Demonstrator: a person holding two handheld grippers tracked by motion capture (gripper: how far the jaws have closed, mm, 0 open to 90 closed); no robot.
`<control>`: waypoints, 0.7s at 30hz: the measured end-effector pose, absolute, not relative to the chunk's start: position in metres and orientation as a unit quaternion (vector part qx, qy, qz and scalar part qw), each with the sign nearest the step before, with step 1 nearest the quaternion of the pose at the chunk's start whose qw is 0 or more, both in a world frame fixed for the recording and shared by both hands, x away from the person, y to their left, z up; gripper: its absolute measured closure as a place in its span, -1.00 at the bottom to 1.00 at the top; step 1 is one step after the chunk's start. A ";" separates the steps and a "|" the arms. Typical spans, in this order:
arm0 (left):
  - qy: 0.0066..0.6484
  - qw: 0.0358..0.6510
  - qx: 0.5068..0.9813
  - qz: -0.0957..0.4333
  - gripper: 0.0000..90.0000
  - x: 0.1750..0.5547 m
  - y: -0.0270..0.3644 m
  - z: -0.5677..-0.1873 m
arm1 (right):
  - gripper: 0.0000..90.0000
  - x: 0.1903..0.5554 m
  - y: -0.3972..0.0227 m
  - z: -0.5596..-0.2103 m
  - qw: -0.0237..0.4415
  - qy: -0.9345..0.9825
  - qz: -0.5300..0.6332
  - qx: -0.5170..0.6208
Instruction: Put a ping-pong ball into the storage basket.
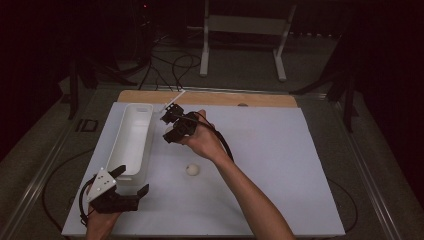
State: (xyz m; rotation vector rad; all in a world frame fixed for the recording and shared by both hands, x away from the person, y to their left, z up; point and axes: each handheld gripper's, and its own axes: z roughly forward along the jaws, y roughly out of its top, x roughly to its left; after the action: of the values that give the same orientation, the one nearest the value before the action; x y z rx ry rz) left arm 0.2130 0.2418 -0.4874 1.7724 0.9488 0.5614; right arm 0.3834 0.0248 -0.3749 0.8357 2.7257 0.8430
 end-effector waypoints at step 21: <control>0.392 0.503 0.734 0.232 -1.00 0.213 0.242 -0.487 | 0.12 0.383 0.038 -0.370 0.085 0.917 0.283 0.270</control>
State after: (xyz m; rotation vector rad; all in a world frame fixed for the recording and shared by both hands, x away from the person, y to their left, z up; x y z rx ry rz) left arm 0.2130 0.2420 -0.4873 1.7732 0.9480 0.5611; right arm 0.3827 0.0377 -0.3697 0.8039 2.7329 0.8435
